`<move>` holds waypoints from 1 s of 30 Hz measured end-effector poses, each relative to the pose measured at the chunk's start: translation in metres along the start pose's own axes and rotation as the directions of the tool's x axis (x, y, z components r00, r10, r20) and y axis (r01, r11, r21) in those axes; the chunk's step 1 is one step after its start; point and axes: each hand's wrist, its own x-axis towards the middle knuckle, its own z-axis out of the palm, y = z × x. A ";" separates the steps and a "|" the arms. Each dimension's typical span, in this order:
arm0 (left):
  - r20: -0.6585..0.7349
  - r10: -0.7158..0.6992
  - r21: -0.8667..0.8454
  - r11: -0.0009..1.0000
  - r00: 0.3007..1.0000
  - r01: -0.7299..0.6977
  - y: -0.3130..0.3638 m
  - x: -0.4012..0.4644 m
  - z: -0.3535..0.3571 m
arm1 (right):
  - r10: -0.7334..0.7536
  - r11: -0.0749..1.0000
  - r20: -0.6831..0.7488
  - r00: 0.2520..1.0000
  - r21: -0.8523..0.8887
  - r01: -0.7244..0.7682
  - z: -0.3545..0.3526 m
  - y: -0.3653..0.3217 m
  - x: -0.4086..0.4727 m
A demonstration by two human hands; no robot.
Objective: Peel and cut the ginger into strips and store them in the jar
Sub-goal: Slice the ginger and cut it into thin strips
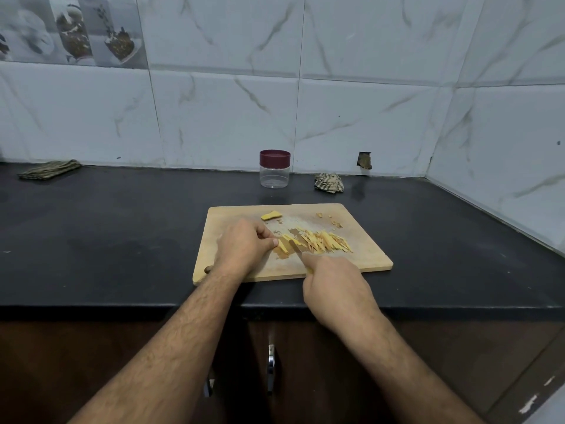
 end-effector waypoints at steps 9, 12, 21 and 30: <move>0.016 -0.015 0.022 1.000 1.000 0.015 0.000 0.000 0.000 | -0.066 0.998 -0.035 0.997 0.002 0.066 0.001 -0.010 0.015; 0.017 -0.015 0.019 1.000 1.000 0.015 0.000 0.000 0.000 | -0.074 0.997 -0.025 0.997 -0.026 0.073 0.004 -0.011 0.020; 0.020 -0.013 0.015 1.000 1.000 0.013 0.000 0.001 0.000 | -0.066 0.998 -0.040 0.997 0.013 0.066 0.003 -0.009 0.024; 0.016 -0.006 0.014 1.000 1.000 0.006 0.001 0.000 -0.001 | -0.052 0.998 -0.016 0.999 0.027 0.052 0.005 -0.008 0.025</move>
